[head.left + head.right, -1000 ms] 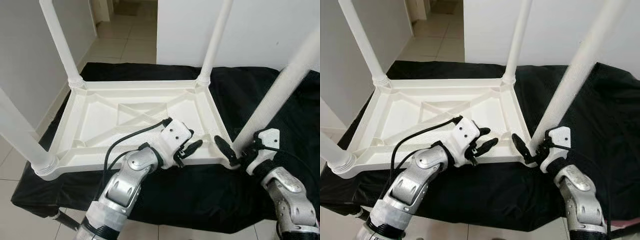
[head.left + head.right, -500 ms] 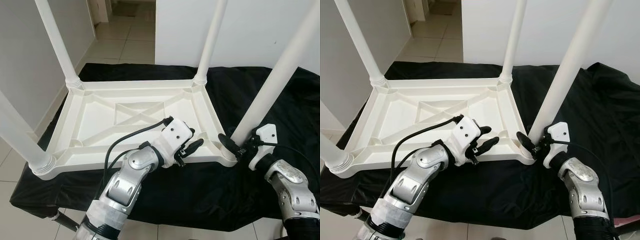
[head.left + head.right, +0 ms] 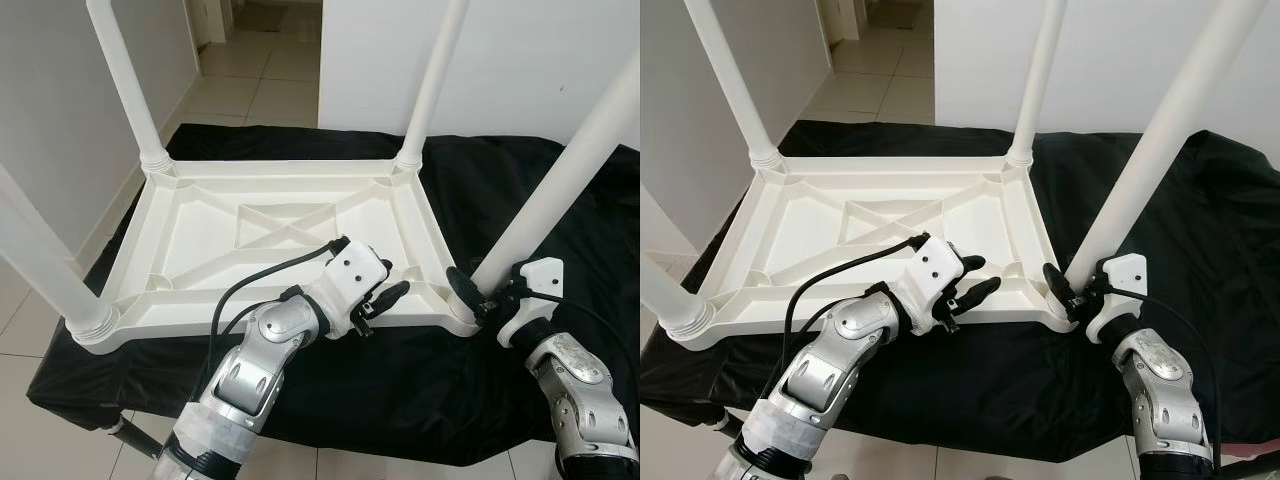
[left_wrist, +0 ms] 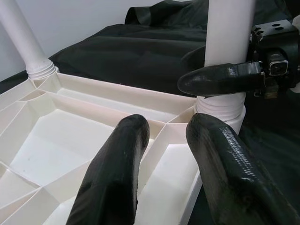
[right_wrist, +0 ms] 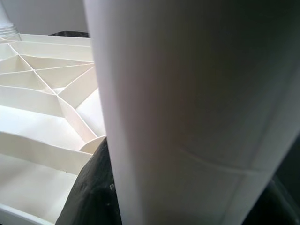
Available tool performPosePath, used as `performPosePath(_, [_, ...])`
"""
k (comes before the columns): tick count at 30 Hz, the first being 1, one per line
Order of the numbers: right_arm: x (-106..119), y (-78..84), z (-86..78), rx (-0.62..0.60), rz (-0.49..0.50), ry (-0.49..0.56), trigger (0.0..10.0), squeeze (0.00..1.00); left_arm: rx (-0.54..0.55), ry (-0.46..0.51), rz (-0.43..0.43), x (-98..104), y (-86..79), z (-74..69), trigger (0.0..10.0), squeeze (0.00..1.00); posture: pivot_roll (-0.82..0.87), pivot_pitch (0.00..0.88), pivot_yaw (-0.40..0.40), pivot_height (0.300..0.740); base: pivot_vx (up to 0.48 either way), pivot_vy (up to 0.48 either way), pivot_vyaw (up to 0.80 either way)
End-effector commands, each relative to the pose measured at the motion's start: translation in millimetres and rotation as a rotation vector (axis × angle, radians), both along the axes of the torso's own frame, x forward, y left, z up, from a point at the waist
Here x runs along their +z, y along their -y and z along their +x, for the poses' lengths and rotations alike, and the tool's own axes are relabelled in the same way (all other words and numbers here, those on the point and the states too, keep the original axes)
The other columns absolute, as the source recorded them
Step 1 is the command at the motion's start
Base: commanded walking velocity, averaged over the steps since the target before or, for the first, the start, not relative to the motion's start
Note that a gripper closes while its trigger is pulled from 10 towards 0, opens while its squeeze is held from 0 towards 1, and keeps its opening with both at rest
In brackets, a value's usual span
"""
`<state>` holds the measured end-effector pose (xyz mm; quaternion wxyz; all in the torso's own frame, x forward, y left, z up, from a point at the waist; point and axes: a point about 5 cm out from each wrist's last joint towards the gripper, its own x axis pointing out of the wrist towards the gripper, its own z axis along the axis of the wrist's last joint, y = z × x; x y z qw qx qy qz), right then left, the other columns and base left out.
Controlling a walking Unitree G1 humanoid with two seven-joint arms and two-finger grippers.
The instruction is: Building children table
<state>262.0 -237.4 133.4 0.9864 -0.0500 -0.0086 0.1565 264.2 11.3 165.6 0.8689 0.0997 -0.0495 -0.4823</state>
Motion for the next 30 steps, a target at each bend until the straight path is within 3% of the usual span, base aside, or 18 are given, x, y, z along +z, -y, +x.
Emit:
performPosePath(1, [-9.3,4.5,-3.0,-0.031,0.002,-0.051,10.0,0.00,0.067,-0.001,-0.004,-3.6,-1.0,2.1,10.0,0.00,-0.15,0.000,0.000,0.740,0.000,0.000,0.00])
performPosePath(2, [-9.6,5.2,-4.1,-0.087,0.004,-0.048,10.0,0.00,0.067,-0.001,-0.003,-3.7,-0.7,2.1,10.0,0.00,-0.15,0.000,0.000,0.740,0.000,0.000,0.00])
performPosePath(4, [-19.1,-5.0,-16.2,-0.450,0.078,-0.048,10.0,0.00,0.055,-0.011,-0.002,-6.3,0.7,2.5,10.0,0.00,-0.18,0.000,0.012,0.740,0.000,0.000,0.00])
performPosePath(5, [-19.1,-5.0,-16.2,-0.450,0.078,-0.048,10.0,0.00,0.055,-0.011,-0.002,-6.3,0.7,2.5,10.0,0.00,-0.18,0.000,0.012,0.740,0.000,0.000,0.00])
performPosePath(7, [-25.8,-16.5,-26.2,-0.660,0.139,-0.063,10.0,0.00,0.053,-0.014,-0.001,-7.7,1.0,4.6,10.0,0.00,-0.18,0.000,0.015,0.740,0.000,0.000,0.00])
performPosePath(10, [-27.1,-20.5,-28.0,-0.688,0.151,-0.066,10.0,0.00,0.054,-0.014,0.000,-8.0,0.9,5.3,10.0,0.00,-0.18,0.000,0.015,0.740,0.000,0.000,0.00])
performPosePath(13, [-30.1,-41.2,-28.1,-0.758,0.231,-0.081,10.0,0.00,0.059,-0.009,-0.001,-6.0,2.0,9.6,10.0,0.00,-0.18,0.000,0.018,0.740,0.000,0.000,0.00])
performPosePath(14, [-28.6,-51.2,-25.3,-0.745,0.244,-0.079,10.0,0.00,0.065,-0.007,-0.004,-4.8,2.0,11.4,10.0,0.00,-0.17,0.000,0.020,0.740,0.000,0.000,0.00])
performPosePath(18, [-24.4,-62.7,-22.9,-0.710,0.245,-0.072,10.0,0.00,0.071,-0.004,-0.009,-3.3,1.4,11.8,10.0,0.00,-0.18,0.000,0.024,0.740,0.000,0.000,0.00])
performPosePath(22, [-14.4,-56.0,-20.0,-0.736,0.237,-0.038,10.0,0.00,0.102,-0.002,-0.014,-2.4,-2.3,16.8,10.0,0.00,-0.19,0.000,0.016,0.740,0.000,0.000,0.00])
performPosePath(30, [-9.3,-60.1,-22.7,-0.733,0.210,-0.026,10.0,0.00,0.113,-0.001,-0.010,-2.2,-5.4,17.5,10.0,0.00,-0.20,0.000,0.022,0.740,0.000,0.000,0.00])
